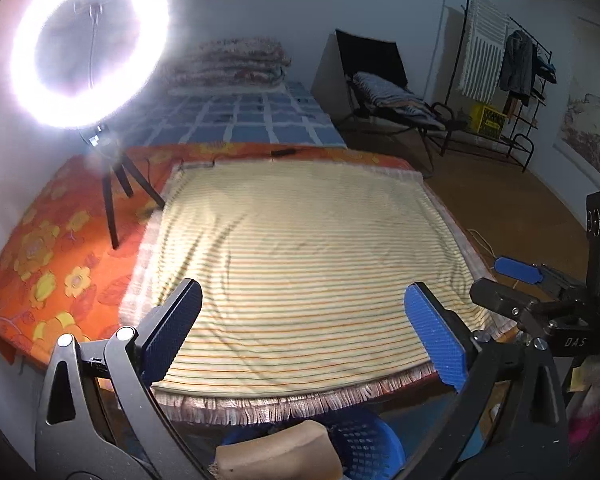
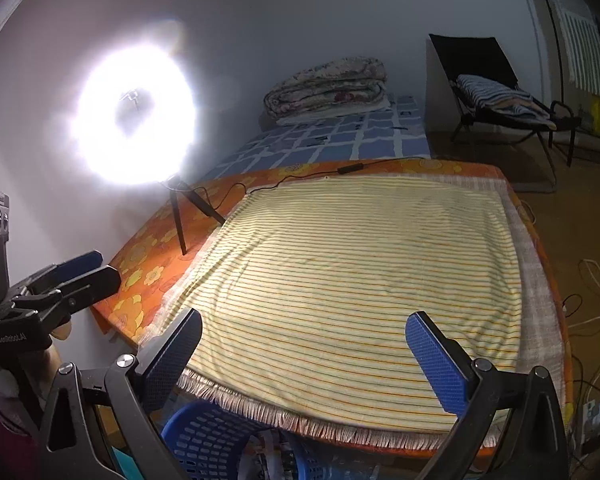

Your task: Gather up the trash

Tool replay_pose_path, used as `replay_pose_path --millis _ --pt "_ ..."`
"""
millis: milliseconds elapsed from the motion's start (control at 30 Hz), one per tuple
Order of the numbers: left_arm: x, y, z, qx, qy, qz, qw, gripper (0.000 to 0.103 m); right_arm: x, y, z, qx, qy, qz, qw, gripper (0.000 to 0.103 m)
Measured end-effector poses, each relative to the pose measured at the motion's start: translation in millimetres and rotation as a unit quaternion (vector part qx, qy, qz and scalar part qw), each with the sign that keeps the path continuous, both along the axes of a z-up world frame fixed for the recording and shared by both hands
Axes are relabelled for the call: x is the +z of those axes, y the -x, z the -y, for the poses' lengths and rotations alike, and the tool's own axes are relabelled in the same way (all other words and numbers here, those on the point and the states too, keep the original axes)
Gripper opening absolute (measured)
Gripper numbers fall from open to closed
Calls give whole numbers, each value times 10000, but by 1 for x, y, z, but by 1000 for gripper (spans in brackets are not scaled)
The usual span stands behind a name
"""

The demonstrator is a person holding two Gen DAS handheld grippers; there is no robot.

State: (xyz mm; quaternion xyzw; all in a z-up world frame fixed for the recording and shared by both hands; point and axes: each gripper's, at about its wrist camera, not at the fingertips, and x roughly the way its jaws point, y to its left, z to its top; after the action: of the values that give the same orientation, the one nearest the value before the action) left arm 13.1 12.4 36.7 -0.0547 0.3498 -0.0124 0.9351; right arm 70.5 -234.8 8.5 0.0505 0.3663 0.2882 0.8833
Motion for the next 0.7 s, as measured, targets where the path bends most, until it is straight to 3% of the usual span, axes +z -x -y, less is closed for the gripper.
replay_pose_path --millis 300,700 --pt "-19 -25 -8 132 -119 -109 9998 103 -16 -29 -16 62 66 -117 9999 103" --pt "-33 -39 -26 301 59 -252 9992 103 -35 -45 -29 54 85 -382 9992 103"
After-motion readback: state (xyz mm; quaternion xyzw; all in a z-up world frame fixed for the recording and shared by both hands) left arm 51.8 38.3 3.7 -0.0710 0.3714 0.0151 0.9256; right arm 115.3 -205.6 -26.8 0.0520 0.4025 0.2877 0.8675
